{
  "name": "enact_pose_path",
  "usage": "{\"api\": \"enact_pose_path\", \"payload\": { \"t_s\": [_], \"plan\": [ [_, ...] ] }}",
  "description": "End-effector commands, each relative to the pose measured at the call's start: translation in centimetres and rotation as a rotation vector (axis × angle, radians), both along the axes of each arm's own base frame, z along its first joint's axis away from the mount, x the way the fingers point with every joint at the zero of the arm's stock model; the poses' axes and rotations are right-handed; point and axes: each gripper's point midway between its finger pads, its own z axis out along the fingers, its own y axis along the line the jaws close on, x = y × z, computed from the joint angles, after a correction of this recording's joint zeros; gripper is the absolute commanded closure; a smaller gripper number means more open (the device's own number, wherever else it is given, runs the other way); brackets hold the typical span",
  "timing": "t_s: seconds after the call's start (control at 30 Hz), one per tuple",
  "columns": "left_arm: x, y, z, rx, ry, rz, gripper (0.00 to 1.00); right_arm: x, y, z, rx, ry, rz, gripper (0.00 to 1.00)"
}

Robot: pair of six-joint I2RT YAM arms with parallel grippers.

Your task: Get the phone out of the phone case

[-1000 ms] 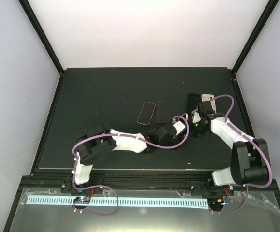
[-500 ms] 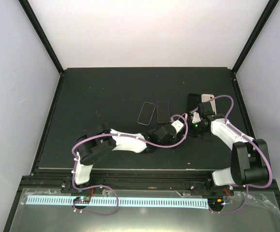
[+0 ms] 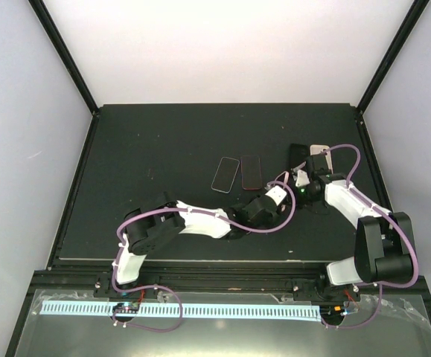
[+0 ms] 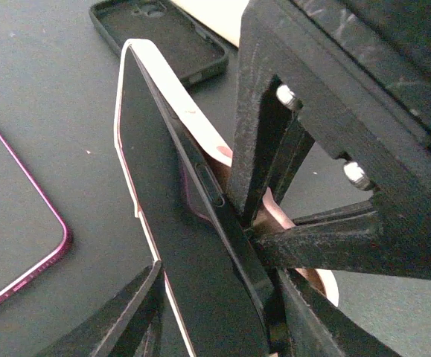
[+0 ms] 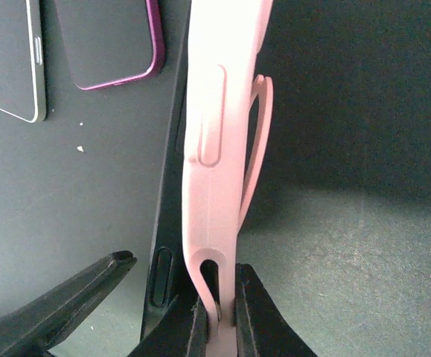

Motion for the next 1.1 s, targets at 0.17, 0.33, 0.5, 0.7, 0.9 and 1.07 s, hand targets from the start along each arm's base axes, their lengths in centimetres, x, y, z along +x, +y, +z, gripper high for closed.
{"api": "enact_pose_path", "payload": {
  "t_s": [0.17,0.33,0.5,0.7,0.9,1.07],
  "plan": [
    [3.1,5.1,-0.7,0.097,-0.067,0.206,0.81,-1.2,1.1,2.0,0.064,0.028,0.041,0.99],
    [3.0,6.3,0.4,0.071,-0.078,0.243,0.97,-0.9,0.3,2.1,0.006,0.009,0.03,0.99],
    [2.6,7.5,1.5,0.028,-0.079,0.272,0.98,0.0,-1.1,2.7,-0.083,-0.048,0.012,0.99],
    [1.8,9.1,3.1,-0.048,-0.054,0.304,0.98,1.2,-3.4,4.0,-0.229,-0.131,0.001,0.99],
    [1.0,10.7,5.5,-0.117,-0.055,0.319,0.99,0.9,-4.0,5.6,-0.257,-0.217,0.008,0.99],
    [0.4,13.1,8.3,-0.13,-0.102,0.337,0.98,2.5,-4.6,8.7,-0.299,-0.35,0.003,0.99]
  ]
}}
